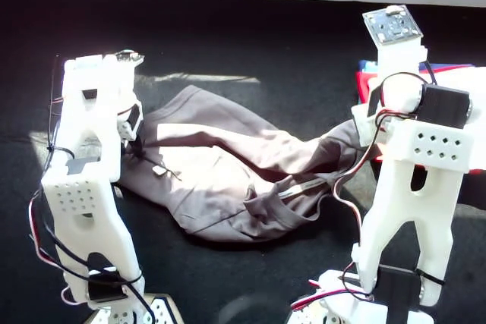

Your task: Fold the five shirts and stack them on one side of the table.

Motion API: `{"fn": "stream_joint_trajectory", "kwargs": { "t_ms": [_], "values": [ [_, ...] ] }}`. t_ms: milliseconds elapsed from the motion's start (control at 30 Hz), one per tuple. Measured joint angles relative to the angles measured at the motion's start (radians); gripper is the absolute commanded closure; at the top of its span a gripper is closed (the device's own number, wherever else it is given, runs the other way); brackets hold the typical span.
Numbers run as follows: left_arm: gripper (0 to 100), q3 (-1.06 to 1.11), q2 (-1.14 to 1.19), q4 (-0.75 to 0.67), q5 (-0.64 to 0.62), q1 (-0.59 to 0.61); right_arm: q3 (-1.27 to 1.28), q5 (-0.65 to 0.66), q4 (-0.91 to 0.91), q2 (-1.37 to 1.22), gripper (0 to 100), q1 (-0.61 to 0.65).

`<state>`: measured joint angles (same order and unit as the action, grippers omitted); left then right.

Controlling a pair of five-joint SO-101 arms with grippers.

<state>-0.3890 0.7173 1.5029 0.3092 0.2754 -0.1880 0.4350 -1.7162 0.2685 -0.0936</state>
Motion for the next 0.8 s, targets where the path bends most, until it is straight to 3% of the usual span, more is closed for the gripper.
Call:
{"fn": "stream_joint_trajectory", "kwargs": {
  "t_ms": [333,533,700,800],
  "values": [
    [98,-0.049,-0.069,0.072,0.000,0.000,0.000,0.000,0.002,0.000,99.1,0.000],
    [98,-0.049,-0.189,0.190,0.000,0.000,0.000,-0.002,0.005,0.000,99.1,0.000],
    [97,-0.049,-0.273,0.236,0.000,0.012,0.000,-0.126,0.063,0.000,98.3,0.061],
    [97,-0.023,-0.324,0.241,0.000,0.037,0.012,-0.184,0.100,0.000,91.1,0.101]
  ]
}}
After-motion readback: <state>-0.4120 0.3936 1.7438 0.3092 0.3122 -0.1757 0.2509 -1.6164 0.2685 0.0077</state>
